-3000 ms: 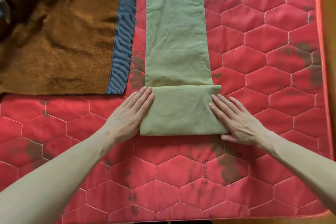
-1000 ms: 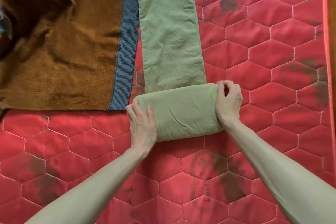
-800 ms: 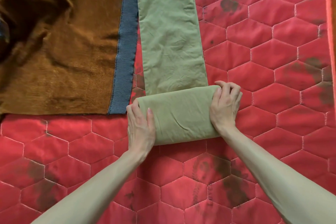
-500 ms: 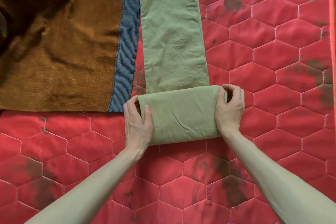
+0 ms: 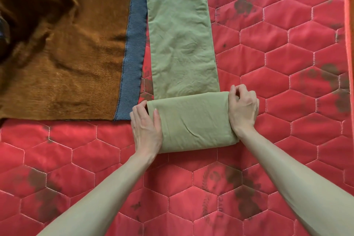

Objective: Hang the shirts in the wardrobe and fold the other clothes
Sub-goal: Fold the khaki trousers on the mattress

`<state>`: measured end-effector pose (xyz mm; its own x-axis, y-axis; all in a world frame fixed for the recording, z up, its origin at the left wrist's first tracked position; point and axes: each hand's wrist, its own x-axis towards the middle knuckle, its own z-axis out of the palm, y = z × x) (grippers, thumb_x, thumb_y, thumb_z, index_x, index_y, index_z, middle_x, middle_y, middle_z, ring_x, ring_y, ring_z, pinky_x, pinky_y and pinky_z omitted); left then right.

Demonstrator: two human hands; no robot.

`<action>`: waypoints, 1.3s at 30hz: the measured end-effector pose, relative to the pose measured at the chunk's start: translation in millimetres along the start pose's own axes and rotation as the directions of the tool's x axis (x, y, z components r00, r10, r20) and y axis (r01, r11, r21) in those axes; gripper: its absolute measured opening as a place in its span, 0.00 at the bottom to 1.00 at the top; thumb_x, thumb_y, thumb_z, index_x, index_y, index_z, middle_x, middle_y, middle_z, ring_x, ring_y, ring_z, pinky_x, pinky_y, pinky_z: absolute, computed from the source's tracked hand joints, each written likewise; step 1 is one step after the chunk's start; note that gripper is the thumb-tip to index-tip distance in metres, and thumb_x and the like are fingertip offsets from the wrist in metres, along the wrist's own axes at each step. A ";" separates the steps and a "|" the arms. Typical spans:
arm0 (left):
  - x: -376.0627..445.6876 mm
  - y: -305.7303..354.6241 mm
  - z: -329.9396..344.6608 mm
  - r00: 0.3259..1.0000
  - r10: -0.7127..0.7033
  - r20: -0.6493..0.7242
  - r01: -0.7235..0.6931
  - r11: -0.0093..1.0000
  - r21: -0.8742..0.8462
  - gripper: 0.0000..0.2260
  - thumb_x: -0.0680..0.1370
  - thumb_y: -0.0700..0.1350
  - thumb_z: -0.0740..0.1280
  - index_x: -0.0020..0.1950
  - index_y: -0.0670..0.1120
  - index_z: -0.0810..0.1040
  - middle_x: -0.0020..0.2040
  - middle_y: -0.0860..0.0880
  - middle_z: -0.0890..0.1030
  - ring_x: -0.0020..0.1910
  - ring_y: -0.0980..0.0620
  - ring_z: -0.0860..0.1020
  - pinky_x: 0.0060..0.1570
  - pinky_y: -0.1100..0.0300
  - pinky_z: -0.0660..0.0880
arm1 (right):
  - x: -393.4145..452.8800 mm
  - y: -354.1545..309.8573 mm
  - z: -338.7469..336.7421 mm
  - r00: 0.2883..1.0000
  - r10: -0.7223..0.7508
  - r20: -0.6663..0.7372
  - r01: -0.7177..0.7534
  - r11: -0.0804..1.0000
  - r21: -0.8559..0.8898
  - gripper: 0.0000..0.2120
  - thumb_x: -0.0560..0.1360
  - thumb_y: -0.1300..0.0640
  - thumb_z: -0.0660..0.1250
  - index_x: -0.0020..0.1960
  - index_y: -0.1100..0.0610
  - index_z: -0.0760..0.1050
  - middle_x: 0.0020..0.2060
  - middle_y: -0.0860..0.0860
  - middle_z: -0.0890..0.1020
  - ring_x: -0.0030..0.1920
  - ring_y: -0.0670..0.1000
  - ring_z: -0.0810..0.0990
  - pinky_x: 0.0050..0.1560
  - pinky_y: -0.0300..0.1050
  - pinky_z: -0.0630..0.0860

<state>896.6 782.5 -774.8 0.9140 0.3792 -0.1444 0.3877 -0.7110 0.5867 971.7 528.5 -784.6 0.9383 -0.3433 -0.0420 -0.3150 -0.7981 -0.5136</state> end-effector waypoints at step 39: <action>26.0 -26.7 -61.4 0.805 0.405 0.434 -0.309 0.910 -0.276 0.27 0.80 0.65 0.62 0.68 0.48 0.78 0.59 0.61 0.82 0.56 0.60 0.81 0.58 0.51 0.77 | 20.7 -10.9 -63.0 0.553 -0.555 0.621 0.488 0.820 0.298 0.23 0.72 0.53 0.74 0.49 0.21 0.79 0.44 0.27 0.84 0.48 0.30 0.82 0.52 0.32 0.78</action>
<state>902.7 847.7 -745.3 0.9445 -0.2397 -0.2245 0.0374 -0.6007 0.7986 985.6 499.0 -725.8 0.7823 0.5610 -0.2707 0.2424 -0.6745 -0.6974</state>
